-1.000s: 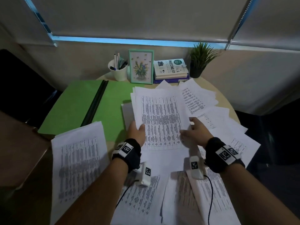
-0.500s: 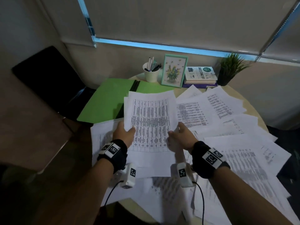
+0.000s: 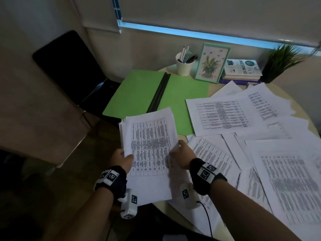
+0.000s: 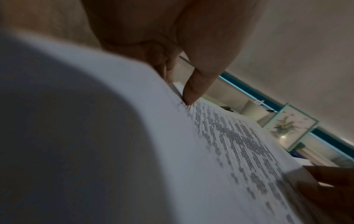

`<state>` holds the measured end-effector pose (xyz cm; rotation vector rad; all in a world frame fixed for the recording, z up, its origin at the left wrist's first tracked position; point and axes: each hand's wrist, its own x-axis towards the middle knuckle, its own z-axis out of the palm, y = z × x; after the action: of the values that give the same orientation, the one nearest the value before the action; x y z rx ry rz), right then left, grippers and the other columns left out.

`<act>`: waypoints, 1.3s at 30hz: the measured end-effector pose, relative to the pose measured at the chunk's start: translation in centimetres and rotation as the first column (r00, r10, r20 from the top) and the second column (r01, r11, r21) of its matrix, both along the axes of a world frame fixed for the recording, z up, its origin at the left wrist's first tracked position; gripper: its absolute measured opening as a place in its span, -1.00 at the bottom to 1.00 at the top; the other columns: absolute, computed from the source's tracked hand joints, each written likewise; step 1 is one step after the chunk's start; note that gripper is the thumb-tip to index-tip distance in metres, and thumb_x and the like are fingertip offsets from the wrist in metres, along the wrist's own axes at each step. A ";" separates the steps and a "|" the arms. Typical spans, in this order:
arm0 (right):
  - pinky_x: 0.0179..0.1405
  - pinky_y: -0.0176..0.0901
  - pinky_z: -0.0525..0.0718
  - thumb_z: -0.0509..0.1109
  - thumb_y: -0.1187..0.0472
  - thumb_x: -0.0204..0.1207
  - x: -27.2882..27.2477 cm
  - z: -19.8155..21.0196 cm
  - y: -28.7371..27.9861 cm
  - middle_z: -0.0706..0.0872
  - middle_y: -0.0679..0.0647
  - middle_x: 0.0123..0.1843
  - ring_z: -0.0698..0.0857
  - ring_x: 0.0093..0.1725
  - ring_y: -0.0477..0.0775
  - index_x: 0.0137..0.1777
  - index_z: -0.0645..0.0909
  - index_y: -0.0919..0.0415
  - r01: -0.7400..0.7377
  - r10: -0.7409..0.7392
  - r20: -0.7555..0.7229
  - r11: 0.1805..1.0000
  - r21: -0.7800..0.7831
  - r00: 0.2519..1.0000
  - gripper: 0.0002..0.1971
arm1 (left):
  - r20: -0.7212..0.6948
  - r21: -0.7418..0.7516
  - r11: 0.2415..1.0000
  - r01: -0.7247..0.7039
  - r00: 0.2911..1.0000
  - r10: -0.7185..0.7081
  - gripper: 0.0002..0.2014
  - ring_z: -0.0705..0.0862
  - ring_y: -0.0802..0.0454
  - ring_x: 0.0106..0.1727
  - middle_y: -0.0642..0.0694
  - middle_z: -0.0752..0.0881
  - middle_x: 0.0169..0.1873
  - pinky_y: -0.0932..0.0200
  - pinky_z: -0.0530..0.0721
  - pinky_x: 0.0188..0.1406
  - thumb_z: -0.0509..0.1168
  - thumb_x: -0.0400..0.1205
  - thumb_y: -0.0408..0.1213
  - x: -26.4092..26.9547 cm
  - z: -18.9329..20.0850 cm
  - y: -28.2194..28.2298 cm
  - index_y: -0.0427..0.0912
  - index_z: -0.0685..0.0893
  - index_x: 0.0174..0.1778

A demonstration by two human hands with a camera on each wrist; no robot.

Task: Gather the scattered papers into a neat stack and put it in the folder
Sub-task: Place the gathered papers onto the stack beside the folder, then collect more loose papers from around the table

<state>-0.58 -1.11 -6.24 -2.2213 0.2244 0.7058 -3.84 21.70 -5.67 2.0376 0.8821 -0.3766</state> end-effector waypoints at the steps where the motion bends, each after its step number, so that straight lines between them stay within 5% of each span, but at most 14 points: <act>1: 0.08 -0.21 0.52 0.24 0.28 0.62 0.0 -0.2 0.1 0.67 0.26 0.31 0.67 0.25 0.24 0.53 0.31 0.25 0.002 -0.002 0.002 1.000 -0.018 1.000 -0.52 | -0.025 0.008 1.000 -0.004 1.000 0.004 -0.73 0.64 -0.11 -0.14 -0.16 0.68 0.00 0.10 0.56 -0.16 0.33 0.59 -0.32 -0.1 -0.2 0.3 -0.22 0.57 0.21; 4: 0.24 -0.05 0.63 0.25 0.22 0.62 0.7 -0.2 0.0 0.62 0.24 0.35 0.64 0.26 0.27 0.44 0.48 0.26 -0.016 0.039 0.107 0.979 -0.201 0.993 -0.60 | -0.104 0.051 0.999 0.017 0.994 -0.011 -0.79 0.69 -0.14 -0.14 -0.20 0.74 0.00 0.05 0.66 -0.10 0.35 0.56 -0.34 -0.2 -0.1 0.9 -0.23 0.64 0.10; 7: 0.19 -0.03 0.58 0.12 0.16 0.71 1.9 0.0 0.3 0.61 0.32 0.30 0.61 0.27 0.30 0.31 0.53 0.37 0.012 0.038 0.198 0.970 -0.241 0.980 -0.66 | -0.126 0.042 0.998 -0.049 0.991 0.054 -0.44 0.56 -0.28 0.37 -0.22 0.51 0.44 -0.08 0.52 0.32 0.36 0.59 -0.29 0.5 -0.2 1.2 -0.20 0.39 0.52; 9: 0.06 -0.11 0.53 0.10 0.13 0.72 2.4 -0.2 1.1 0.63 0.33 0.29 0.64 0.22 0.26 0.32 0.48 0.36 0.038 -0.011 0.181 0.989 -0.144 0.983 -0.66 | -0.130 -0.035 0.994 -0.102 0.987 0.097 -0.29 0.41 -0.30 0.53 -0.23 0.35 0.58 -0.15 0.41 0.49 0.37 0.60 -0.23 1.2 -0.5 0.9 -0.19 0.21 0.64; 12: 0.19 -0.13 0.48 0.15 0.03 0.69 2.5 -0.5 2.9 0.48 0.29 0.53 0.58 0.37 0.25 0.62 0.23 0.24 0.056 -0.055 0.061 0.998 -0.010 0.997 -0.45 | -0.162 -0.096 0.992 -0.082 0.985 0.065 -0.30 0.54 -0.31 0.41 -0.26 0.51 0.47 -0.25 0.53 0.39 0.41 0.51 -0.12 2.0 -1.4 0.2 -0.22 0.36 0.56; 15: 0.30 -0.04 0.55 0.19 -0.05 0.65 2.5 -1.1 4.2 0.49 0.26 0.52 0.60 0.36 0.27 0.63 0.20 0.18 0.121 -0.120 0.058 0.993 -0.017 0.991 -0.40 | -0.170 -0.074 0.995 -0.061 0.984 0.048 -0.28 0.58 -0.30 0.36 -0.23 0.55 0.43 -0.25 0.58 0.33 0.39 0.44 -0.08 2.1 -1.7 -0.2 -0.20 0.39 0.53; 17: 0.37 0.15 0.55 0.20 -0.05 0.63 2.5 -1.2 4.6 0.56 0.25 0.44 0.61 0.32 0.28 0.55 0.28 0.17 0.159 -0.155 0.068 0.985 -0.061 0.986 -0.45 | -0.188 -0.046 0.998 -0.037 0.982 0.027 -0.26 0.48 -0.30 0.47 -0.24 0.42 0.54 -0.21 0.50 0.42 0.36 0.52 -0.14 1.9 -1.0 -0.6 -0.21 0.26 0.62; 24: 0.39 0.23 0.54 0.10 -0.08 0.68 2.5 -0.6 4.0 0.61 0.22 0.42 0.63 0.33 0.25 0.59 0.26 0.17 0.191 -0.187 0.084 0.981 -0.040 0.979 -0.45 | -0.113 -0.001 1.000 -0.028 0.993 0.028 -0.14 0.31 -0.29 0.59 -0.20 0.18 0.65 -0.18 0.40 0.47 0.36 0.59 -0.22 1.8 1.8 -1.5 -0.12 -0.06 0.70; 28: 0.42 0.15 0.53 0.20 -0.04 0.65 1.9 0.3 2.0 0.58 0.16 0.47 0.61 0.37 0.23 0.54 0.36 0.16 0.169 -0.162 0.148 0.985 -0.038 0.976 -0.49 | 0.091 0.065 0.989 0.129 0.987 -0.135 -0.22 0.35 -0.21 0.57 -0.12 0.24 0.64 -0.11 0.41 0.50 0.32 0.60 -0.14 1.8 4.5 -4.6 -0.08 0.07 0.69; 32: 0.27 -0.09 0.60 0.36 0.06 0.59 0.7 0.7 -2.7 0.69 0.07 0.35 0.68 0.26 0.14 0.40 0.54 0.16 0.124 -0.111 0.199 0.991 -0.053 0.974 -0.59 | 0.232 -0.077 0.957 0.278 0.939 -0.254 -0.45 0.59 -0.08 0.32 -0.07 0.55 0.43 0.13 0.56 0.16 0.31 0.63 -0.24 2.3 5.5 -9.9 -0.07 0.36 0.55; 36: 0.25 -0.09 0.63 0.35 0.17 0.56 -1.9 0.5 -10.8 0.71 0.01 0.31 0.69 0.25 0.10 0.33 0.61 0.09 0.219 -0.191 0.200 0.967 -0.128 0.961 -0.66 | 0.179 -0.043 0.882 0.469 0.872 -0.455 -0.52 0.59 -0.12 0.32 -0.11 0.57 0.41 0.05 0.58 0.28 0.30 0.64 -0.24 2.3 3.8 -15.2 -0.11 0.42 0.50; 39: 0.23 -0.03 0.66 0.37 0.17 0.54 -4.7 0.4 -18.1 0.73 0.01 0.28 0.71 0.20 0.11 0.28 0.63 0.06 0.352 -0.309 0.229 0.919 -0.180 0.923 -0.69 | 0.030 0.119 0.744 0.657 0.747 -0.664 -0.38 0.57 -0.19 0.36 -0.15 0.53 0.46 -0.01 0.52 0.37 0.32 0.62 -0.10 2.0 1.1 -18.6 -0.10 0.29 0.59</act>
<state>-5.24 -19.21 -5.84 -2.3595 0.5891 0.2836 -1.80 3.07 -4.53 2.4046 0.0883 -0.6484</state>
